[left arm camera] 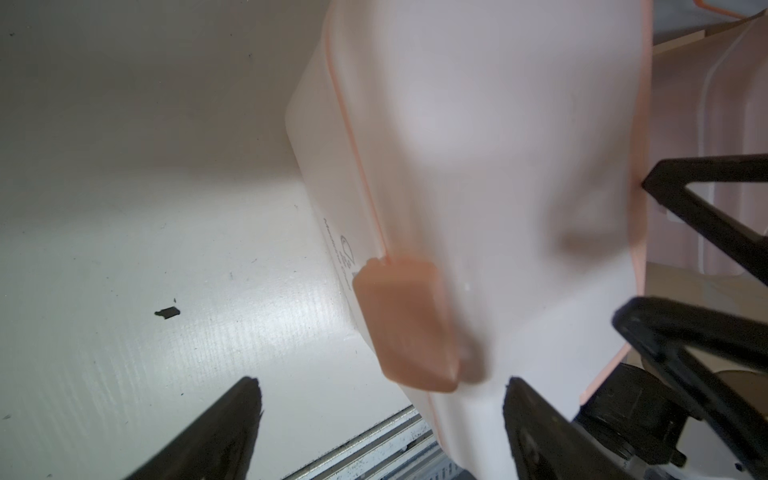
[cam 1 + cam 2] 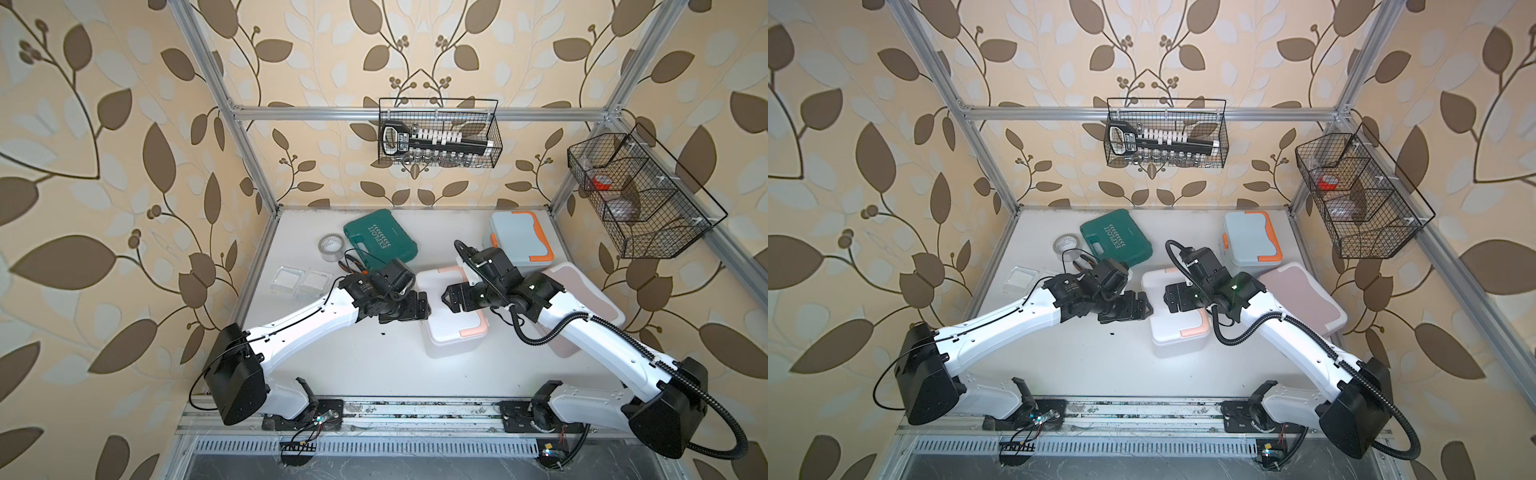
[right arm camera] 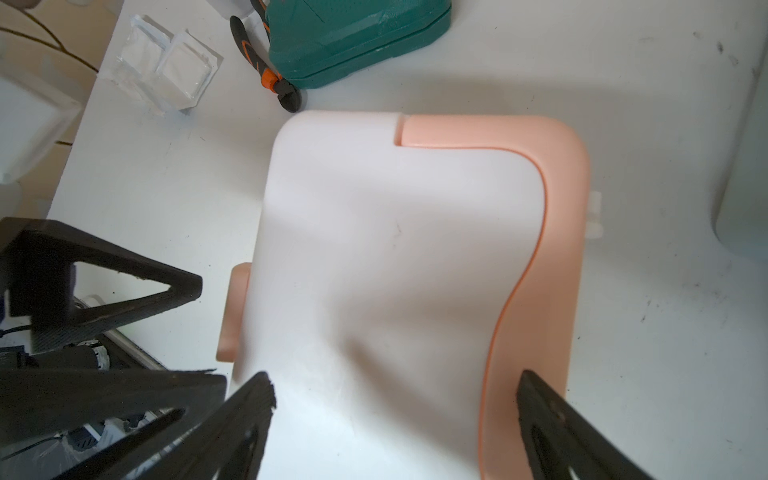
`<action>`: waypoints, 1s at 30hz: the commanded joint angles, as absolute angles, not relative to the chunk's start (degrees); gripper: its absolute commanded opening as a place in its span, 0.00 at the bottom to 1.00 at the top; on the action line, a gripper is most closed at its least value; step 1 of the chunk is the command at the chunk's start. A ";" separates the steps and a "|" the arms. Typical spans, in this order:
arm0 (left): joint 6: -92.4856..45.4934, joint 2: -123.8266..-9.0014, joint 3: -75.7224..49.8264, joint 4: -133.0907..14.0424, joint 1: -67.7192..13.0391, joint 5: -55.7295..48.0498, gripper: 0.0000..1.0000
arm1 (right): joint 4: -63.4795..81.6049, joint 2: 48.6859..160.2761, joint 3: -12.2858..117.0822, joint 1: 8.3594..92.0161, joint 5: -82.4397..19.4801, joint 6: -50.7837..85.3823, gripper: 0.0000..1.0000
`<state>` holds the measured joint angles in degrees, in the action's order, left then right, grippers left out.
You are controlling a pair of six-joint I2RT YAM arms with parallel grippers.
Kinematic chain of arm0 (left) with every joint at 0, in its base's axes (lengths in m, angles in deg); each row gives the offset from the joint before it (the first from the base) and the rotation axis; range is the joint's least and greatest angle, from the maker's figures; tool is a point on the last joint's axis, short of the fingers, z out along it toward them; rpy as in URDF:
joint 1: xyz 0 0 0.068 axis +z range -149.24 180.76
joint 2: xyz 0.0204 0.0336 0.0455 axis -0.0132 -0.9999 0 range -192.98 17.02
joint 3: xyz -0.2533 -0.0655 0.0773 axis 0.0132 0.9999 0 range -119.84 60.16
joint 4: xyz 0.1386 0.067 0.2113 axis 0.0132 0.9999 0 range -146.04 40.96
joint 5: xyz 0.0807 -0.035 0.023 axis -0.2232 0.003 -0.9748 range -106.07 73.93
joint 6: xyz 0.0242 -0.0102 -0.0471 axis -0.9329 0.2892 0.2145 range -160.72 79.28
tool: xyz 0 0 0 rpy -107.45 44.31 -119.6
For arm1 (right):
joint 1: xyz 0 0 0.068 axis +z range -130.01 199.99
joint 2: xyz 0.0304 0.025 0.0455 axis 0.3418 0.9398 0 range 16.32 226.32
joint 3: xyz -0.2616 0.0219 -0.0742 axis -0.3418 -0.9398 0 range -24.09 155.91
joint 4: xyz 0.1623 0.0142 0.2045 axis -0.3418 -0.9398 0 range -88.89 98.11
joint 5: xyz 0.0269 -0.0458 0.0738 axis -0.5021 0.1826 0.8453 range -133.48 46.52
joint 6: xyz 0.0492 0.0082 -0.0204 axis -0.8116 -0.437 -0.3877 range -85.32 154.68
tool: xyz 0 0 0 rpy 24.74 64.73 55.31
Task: Open first aid kits and take out gauze
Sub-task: Open the fastener of the first aid kit.
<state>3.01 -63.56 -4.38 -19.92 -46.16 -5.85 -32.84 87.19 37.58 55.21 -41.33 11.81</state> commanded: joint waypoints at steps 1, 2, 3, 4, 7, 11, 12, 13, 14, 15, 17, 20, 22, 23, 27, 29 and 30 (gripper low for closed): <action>1.30 -64.53 -6.77 -19.20 -46.28 -7.35 0.92 | -34.29 86.89 35.70 54.94 -39.93 12.21 0.91; 1.30 -64.63 -6.89 -18.69 -46.27 -7.89 0.93 | -34.33 86.89 35.60 54.96 -39.89 12.18 0.91; 1.42 -64.51 -6.83 -18.13 -46.28 -8.67 0.93 | -34.29 86.82 35.52 54.95 -39.87 12.21 0.91; 1.55 -64.25 -6.56 -17.71 -46.18 -9.42 0.92 | -34.25 86.82 35.45 54.83 -39.76 12.18 0.91; 1.86 -63.04 -5.14 -17.15 -45.62 -10.28 0.92 | -34.16 86.76 35.15 54.75 -39.61 12.28 0.91; 2.55 -60.78 -2.78 -16.68 -45.09 -11.00 0.92 | -34.03 86.80 35.18 54.68 -39.35 12.43 0.91; 2.74 -60.00 -2.16 -16.46 -44.89 -11.28 0.92 | -34.08 86.73 35.22 54.64 -39.22 12.40 0.91; 2.94 -59.28 -1.48 -16.50 -44.80 -11.59 0.92 | -33.99 86.72 35.23 54.65 -39.18 12.37 0.91; 3.15 -58.59 -0.84 -16.49 -44.73 -11.88 0.92 | -34.06 86.60 35.15 54.65 -39.19 12.45 0.91; 3.35 -57.91 -0.07 -16.64 -44.52 -12.15 0.92 | -34.08 86.58 35.14 54.64 -39.23 12.28 0.91; 3.67 -57.27 1.65 -17.14 -44.00 -12.07 0.92 | -34.08 86.46 35.13 54.65 -39.03 12.29 0.91; 3.89 -57.16 4.09 -18.45 -42.74 -10.74 0.92 | -34.16 86.28 35.15 54.66 -38.91 12.23 0.91; 3.94 -57.18 4.65 -18.51 -42.07 -10.04 0.91 | -34.32 86.13 35.32 54.62 -39.00 12.24 0.91; 3.96 -56.93 4.66 -18.49 -41.96 -10.04 0.91 | -34.47 86.11 35.49 54.64 -39.04 12.31 0.91; 3.81 -55.61 3.72 -18.88 -41.96 -8.89 0.91 | -34.74 85.84 36.28 54.61 -38.69 12.37 0.91; 3.71 -54.75 3.29 -20.77 -41.92 -5.44 0.92 | -34.88 85.67 36.69 54.55 -38.36 12.37 0.92; 4.12 -54.01 3.46 -22.72 -41.70 -3.05 0.92 | -35.05 85.41 36.85 54.45 -38.36 12.38 0.92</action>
